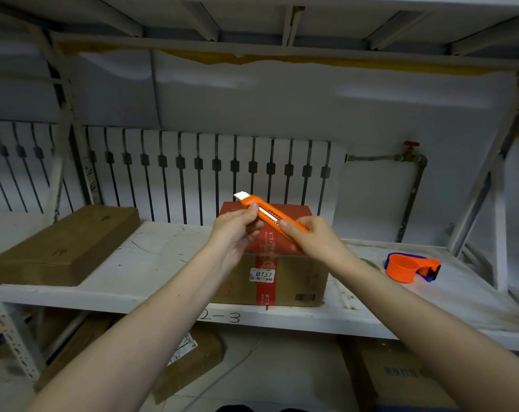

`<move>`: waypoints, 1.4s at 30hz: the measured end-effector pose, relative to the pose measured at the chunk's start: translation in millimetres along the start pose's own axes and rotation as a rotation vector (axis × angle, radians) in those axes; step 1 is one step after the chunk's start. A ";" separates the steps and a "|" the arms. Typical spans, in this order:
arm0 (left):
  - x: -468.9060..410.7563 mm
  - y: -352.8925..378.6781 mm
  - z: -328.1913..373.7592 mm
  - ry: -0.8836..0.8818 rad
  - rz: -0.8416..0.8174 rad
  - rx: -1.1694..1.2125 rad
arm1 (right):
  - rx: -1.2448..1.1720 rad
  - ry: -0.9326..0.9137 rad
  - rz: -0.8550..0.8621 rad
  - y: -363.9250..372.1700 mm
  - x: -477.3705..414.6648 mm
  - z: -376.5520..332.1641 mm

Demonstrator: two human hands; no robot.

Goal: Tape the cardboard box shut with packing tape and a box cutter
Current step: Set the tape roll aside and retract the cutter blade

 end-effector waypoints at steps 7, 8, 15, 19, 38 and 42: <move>-1.5 -5.4 2.5 0.025 0.025 -0.024 | -0.116 0.075 -0.195 13.8 8.4 3.7; -1.5 -5.6 2.6 0.029 0.028 -0.031 | -0.137 0.084 -0.217 15.0 9.5 4.9; -0.6 -1.0 2.5 0.032 0.027 -0.050 | -0.219 0.163 -0.300 17.1 12.1 14.9; 0.5 2.3 -0.3 0.026 0.028 -0.059 | -0.223 0.201 -0.328 16.6 11.4 23.3; -18.2 23.1 -20.6 0.087 0.010 -0.215 | 0.327 -0.181 0.206 -37.9 16.7 34.1; -27.5 41.3 -22.3 0.274 -0.047 -0.523 | 0.236 -0.060 0.283 -59.3 9.5 76.6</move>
Point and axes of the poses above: each hand's wrist, its own x-axis away from the middle knuckle, its own y-axis out of the palm, z = x × y, the point moved 10 cm from there along -x, towards the middle knuckle, and after that the axes turned 10 degrees about z, right-handed, at the moved point
